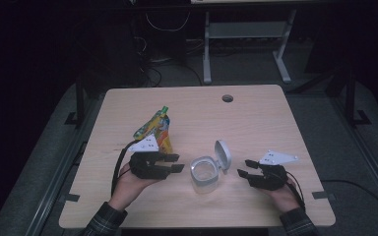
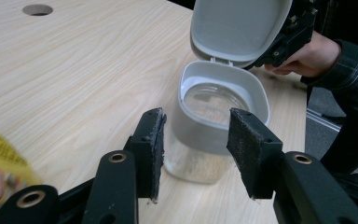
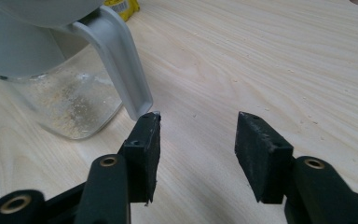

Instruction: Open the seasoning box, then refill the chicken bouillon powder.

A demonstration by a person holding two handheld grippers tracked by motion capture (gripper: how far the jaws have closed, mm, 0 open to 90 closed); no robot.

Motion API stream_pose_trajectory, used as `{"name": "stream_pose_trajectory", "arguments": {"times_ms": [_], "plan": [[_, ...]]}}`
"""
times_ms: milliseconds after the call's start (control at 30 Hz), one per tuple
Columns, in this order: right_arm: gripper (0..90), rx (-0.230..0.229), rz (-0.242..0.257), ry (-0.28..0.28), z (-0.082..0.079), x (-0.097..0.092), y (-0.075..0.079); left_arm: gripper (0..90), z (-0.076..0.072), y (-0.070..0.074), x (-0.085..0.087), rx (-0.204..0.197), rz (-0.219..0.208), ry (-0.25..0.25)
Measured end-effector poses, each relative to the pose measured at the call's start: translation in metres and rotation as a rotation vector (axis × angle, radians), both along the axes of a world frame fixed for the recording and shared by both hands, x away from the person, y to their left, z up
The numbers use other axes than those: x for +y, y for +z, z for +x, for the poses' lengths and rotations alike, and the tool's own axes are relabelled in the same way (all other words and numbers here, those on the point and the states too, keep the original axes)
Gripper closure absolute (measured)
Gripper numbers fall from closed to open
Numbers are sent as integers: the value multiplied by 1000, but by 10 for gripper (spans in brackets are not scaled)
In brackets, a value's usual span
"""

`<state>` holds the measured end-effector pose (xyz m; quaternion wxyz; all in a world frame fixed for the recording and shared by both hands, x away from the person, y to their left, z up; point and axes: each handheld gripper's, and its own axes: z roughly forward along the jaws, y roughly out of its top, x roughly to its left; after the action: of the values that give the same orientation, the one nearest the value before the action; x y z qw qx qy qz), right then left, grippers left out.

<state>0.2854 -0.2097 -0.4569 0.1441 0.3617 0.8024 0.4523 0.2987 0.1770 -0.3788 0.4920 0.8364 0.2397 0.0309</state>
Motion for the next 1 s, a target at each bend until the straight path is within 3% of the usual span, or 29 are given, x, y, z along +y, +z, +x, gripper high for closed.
{"name": "stream_pose_trajectory", "arguments": {"times_ms": [433,733,1000], "plan": [[467,-1,-7,-3,0,-1,-2,544,-11,-7,27,18,15,55],[465,1,-12,-3,0,0,-2,530,-17,-12,65,29,18,141],[464,2,-12,-5,1,1,-2,490,-12,-15,88,42,13,208]]}}
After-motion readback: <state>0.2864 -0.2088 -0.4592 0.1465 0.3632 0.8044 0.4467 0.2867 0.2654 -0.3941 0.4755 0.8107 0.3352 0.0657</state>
